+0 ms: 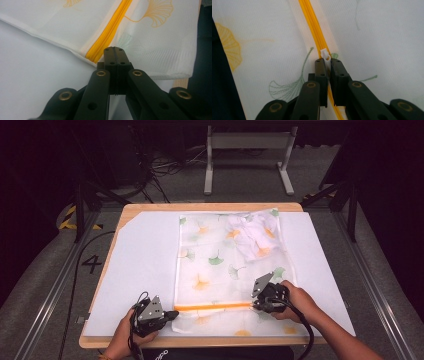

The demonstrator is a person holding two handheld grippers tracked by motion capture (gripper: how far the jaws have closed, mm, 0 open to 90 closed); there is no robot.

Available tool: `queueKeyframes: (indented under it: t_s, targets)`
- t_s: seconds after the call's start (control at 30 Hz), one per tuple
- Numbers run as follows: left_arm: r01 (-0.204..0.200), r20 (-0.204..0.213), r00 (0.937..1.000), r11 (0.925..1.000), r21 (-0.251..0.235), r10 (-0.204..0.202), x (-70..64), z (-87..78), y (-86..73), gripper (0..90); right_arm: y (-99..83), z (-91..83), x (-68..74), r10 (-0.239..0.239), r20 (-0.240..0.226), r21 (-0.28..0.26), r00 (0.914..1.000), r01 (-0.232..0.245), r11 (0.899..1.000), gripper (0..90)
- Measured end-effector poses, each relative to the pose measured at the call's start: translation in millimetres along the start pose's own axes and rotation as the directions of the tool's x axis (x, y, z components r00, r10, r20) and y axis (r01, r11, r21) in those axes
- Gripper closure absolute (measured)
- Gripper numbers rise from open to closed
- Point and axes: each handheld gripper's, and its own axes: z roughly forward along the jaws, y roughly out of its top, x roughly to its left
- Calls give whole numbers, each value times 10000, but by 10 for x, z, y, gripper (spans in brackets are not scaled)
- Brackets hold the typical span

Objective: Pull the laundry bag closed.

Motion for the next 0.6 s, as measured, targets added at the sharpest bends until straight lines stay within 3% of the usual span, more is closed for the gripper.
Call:
queueKeyframes:
  t_s: [0.6]
  targets:
    - [40,22,10000,10000,-10,-40,1,1,0,900,-262,-105,-93,525,191,79,9984,-526,9986,850]
